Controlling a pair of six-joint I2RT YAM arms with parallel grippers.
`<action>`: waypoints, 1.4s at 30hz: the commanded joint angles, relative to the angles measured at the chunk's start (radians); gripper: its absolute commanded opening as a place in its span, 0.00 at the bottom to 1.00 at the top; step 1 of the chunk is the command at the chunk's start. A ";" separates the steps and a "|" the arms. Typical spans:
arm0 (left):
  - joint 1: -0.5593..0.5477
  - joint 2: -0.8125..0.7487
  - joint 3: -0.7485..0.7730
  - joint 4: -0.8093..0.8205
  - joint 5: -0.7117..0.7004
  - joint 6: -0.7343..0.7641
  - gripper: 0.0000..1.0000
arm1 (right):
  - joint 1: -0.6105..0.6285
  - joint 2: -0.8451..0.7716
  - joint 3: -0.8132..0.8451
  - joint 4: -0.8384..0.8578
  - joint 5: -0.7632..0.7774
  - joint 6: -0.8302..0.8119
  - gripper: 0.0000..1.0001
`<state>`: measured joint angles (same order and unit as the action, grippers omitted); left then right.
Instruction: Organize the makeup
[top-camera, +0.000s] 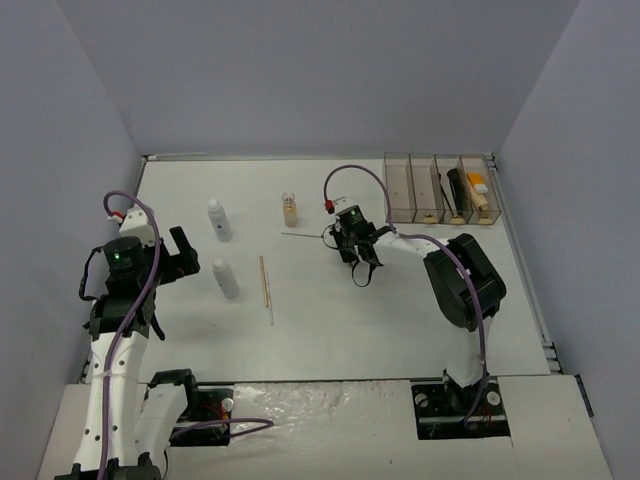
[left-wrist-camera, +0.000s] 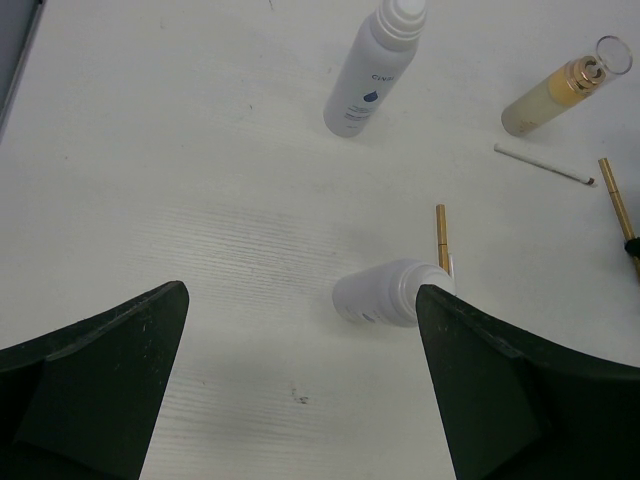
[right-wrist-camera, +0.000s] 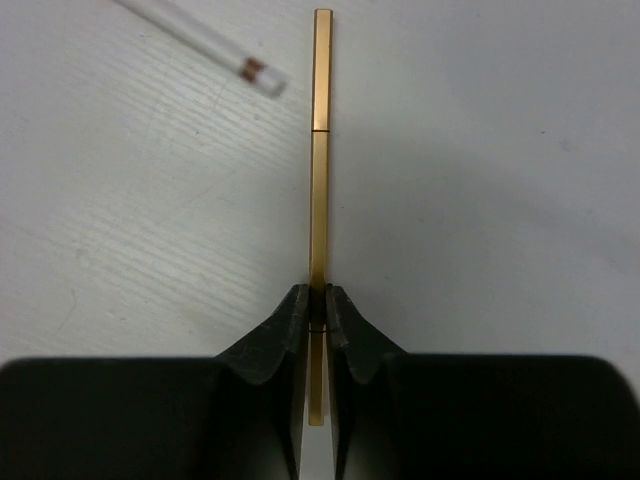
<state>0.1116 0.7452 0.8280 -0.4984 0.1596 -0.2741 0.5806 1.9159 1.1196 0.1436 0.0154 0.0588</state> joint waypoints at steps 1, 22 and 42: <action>0.006 0.000 0.043 0.063 0.000 -0.011 0.97 | -0.036 -0.062 -0.022 -0.057 0.110 0.003 0.00; 0.006 0.002 0.048 0.057 -0.002 -0.010 0.97 | -0.523 0.026 0.531 -0.216 0.100 -0.075 0.00; 0.013 0.019 0.057 0.054 0.011 -0.008 0.97 | -0.515 0.078 0.596 -0.212 -0.036 -0.118 0.48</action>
<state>0.1146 0.7620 0.8280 -0.4965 0.1600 -0.2741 0.0382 2.1677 1.7179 -0.1036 0.0506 -0.0322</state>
